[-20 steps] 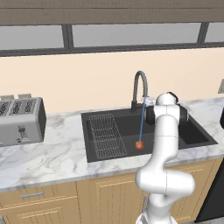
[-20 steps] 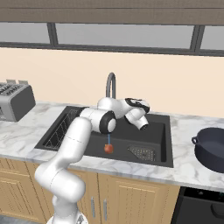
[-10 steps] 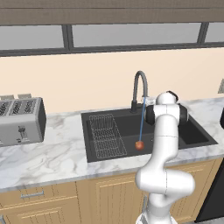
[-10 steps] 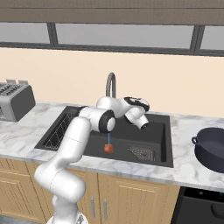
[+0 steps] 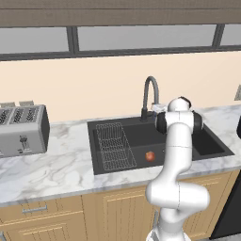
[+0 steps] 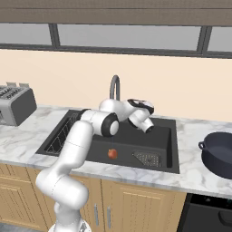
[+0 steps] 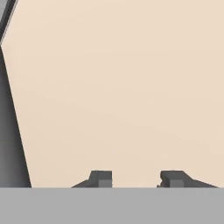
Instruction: Dump the onion from the pot into the sink. Then turn on the water and wash the onion. Then turn off the water and put the onion back in the pot.
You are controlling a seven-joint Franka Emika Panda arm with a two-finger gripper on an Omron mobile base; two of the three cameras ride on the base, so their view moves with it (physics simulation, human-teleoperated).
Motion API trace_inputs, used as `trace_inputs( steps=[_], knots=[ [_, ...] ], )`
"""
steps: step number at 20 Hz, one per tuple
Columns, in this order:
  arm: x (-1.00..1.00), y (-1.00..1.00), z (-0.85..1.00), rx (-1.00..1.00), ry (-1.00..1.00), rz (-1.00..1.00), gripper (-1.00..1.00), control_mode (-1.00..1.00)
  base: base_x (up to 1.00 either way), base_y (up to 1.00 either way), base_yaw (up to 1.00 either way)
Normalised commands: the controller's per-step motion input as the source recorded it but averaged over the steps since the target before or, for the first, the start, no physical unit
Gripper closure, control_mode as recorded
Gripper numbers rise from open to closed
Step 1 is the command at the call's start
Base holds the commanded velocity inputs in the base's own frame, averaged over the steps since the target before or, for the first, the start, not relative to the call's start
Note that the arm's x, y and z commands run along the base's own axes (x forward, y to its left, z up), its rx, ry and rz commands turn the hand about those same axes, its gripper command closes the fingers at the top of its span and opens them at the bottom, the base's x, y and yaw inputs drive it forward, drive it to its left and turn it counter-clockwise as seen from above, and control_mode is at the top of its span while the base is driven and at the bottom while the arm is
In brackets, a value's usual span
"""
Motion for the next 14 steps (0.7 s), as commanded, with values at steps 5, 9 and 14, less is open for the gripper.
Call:
trace_inputs(
  steps=[5, 9, 14],
  knots=[
    [0.0, 0.9, 0.12, 0.0, 0.0, 0.03, 1.0, -1.0, 0.0, 0.0, 0.0],
    [0.0, 0.26, 0.01, 0.0, 0.0, 0.0, 1.0, -1.0, 0.0, 0.0, 0.0],
    [-0.01, -0.06, 0.0, -0.02, 0.0, -0.02, 1.0, -1.0, 0.0, 0.0, 0.0]
  ],
)
